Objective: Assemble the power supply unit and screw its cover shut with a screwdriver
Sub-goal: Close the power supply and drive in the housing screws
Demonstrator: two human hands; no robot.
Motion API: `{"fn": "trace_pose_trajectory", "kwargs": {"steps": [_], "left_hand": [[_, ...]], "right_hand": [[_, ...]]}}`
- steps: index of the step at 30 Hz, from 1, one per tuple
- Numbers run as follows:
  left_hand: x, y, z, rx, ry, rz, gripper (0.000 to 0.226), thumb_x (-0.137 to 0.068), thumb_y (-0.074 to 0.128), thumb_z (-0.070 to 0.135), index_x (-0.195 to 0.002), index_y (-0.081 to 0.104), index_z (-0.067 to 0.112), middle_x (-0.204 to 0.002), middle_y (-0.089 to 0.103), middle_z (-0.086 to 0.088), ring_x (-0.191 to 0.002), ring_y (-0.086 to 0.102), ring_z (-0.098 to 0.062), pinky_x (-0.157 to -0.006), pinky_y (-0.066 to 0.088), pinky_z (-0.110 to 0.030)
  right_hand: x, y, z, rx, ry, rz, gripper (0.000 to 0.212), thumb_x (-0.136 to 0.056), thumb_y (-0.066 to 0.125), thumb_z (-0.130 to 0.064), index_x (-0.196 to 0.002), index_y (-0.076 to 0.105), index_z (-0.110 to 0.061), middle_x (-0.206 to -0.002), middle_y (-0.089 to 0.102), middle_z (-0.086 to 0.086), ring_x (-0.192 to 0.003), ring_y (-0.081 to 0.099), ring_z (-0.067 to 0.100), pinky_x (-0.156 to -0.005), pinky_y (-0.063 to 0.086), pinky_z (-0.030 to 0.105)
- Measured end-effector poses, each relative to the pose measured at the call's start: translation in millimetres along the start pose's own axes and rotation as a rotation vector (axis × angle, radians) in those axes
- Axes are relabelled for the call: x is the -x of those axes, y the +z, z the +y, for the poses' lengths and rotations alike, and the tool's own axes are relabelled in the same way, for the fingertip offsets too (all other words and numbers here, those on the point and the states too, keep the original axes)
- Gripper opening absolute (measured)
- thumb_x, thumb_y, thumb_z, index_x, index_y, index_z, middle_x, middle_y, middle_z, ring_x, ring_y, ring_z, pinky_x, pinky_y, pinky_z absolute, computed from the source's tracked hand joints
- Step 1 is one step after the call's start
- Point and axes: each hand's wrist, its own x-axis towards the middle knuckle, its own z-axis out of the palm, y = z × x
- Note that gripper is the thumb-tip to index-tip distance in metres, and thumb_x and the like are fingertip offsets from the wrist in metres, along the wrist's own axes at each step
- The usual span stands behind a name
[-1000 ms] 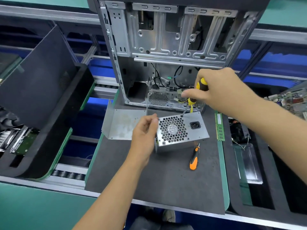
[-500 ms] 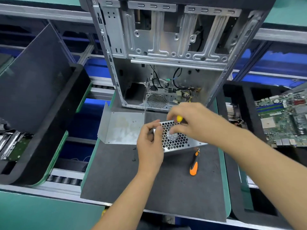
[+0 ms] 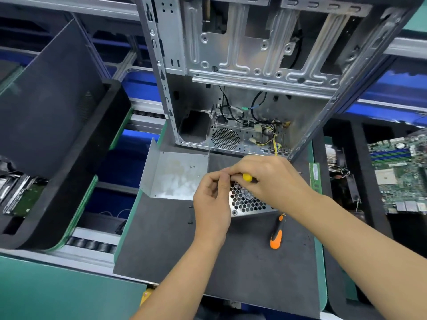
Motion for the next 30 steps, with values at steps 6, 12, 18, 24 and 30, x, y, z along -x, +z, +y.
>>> {"fn": "trace_pose_trajectory", "kwargs": {"steps": [6, 12, 18, 24, 30], "left_hand": [[3, -8, -4, 0.118, -0.101, -0.097, 0.041, -0.082, 0.074, 0.029, -0.121, 0.063, 0.037, -0.119, 0.072, 0.009, -0.110, 0.068, -0.006, -0.083, 0.052, -0.013], [4, -11, -4, 0.078, -0.076, -0.114, 0.030, -0.084, 0.073, 0.017, -0.099, 0.076, 0.043, -0.101, 0.077, 0.006, -0.097, 0.072, -0.007, -0.076, 0.054, -0.015], [3, -9, 0, 0.127, -0.085, -0.120, 0.028, -0.084, 0.074, 0.015, -0.100, 0.078, 0.038, -0.101, 0.077, 0.003, -0.099, 0.072, -0.009, -0.078, 0.053, -0.016], [1, -8, 1, 0.162, -0.116, -0.145, 0.032, -0.088, 0.073, 0.007, -0.104, 0.078, 0.035, -0.106, 0.077, 0.003, -0.105, 0.071, -0.011, -0.079, 0.053, -0.015], [1, -9, 0, 0.176, -0.133, -0.147, 0.033, -0.087, 0.073, 0.007, -0.105, 0.078, 0.035, -0.106, 0.077, 0.003, -0.104, 0.071, -0.010, -0.077, 0.053, -0.015]], "right_hand": [[-5, -5, 9, -0.012, 0.154, -0.024, 0.009, -0.091, 0.066, -0.023, -0.094, 0.074, -0.019, -0.084, 0.069, -0.007, -0.078, 0.063, 0.018, -0.072, 0.054, 0.041], [-5, -4, 1, 0.020, 0.124, -0.039, 0.010, -0.090, 0.067, -0.022, -0.095, 0.076, -0.020, -0.087, 0.067, -0.005, -0.078, 0.064, 0.023, -0.068, 0.054, 0.041], [-9, 2, -5, 0.069, 0.110, -0.045, 0.014, -0.093, 0.063, -0.026, -0.099, 0.074, -0.023, -0.092, 0.067, -0.006, -0.081, 0.065, 0.024, -0.067, 0.054, 0.042], [-10, 3, -7, 0.089, 0.127, -0.063, 0.016, -0.093, 0.062, -0.027, -0.103, 0.074, -0.024, -0.096, 0.067, -0.005, -0.082, 0.065, 0.025, -0.068, 0.053, 0.041], [-12, 2, -10, 0.160, 0.109, -0.099, 0.018, -0.095, 0.059, -0.027, -0.104, 0.074, -0.023, -0.096, 0.066, -0.004, -0.081, 0.064, 0.025, -0.065, 0.051, 0.036]]}}
